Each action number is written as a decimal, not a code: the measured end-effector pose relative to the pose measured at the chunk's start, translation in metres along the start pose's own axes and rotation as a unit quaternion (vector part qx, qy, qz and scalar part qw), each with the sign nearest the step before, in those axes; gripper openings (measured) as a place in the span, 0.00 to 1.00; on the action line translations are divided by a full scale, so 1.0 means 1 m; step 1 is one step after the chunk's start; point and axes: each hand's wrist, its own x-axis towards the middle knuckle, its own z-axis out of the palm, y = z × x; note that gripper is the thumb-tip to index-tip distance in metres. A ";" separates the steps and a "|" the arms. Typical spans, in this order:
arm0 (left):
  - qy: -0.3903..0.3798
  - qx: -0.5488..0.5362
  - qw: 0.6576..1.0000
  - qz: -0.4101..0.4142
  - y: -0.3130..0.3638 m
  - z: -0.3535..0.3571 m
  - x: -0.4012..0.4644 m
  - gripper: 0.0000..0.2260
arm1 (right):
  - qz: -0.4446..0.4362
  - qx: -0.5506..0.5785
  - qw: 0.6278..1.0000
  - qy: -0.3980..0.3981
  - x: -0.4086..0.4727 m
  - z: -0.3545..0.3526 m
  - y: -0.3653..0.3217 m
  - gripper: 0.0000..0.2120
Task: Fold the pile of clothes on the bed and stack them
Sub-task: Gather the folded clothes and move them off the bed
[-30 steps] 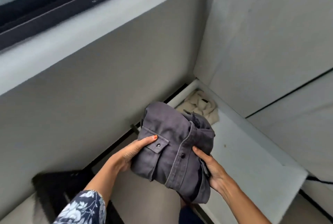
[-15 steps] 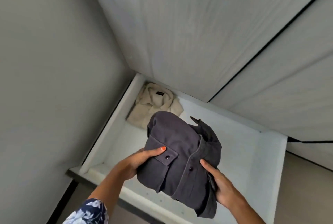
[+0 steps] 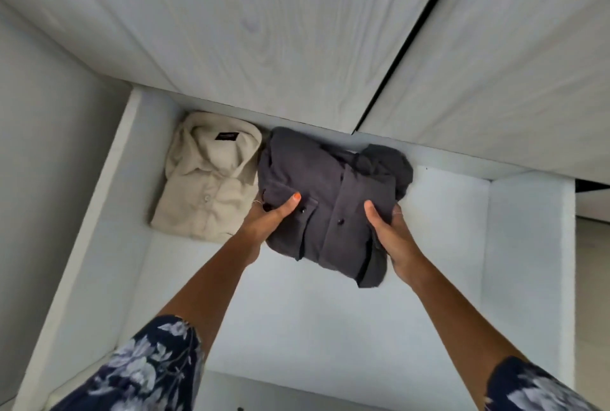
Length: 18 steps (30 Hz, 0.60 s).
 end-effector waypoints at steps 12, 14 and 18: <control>0.051 0.169 0.984 -0.038 0.026 0.009 -0.032 0.35 | 0.040 -0.171 0.974 0.143 -0.010 0.026 -0.022 0.35; 0.037 0.226 0.972 -0.046 0.043 0.000 -0.057 0.33 | 0.044 -0.189 0.970 0.148 -0.029 0.033 -0.045 0.34; 0.023 0.310 0.950 -0.031 0.076 -0.017 -0.096 0.28 | 0.015 -0.232 0.970 0.074 -0.067 0.044 -0.086 0.25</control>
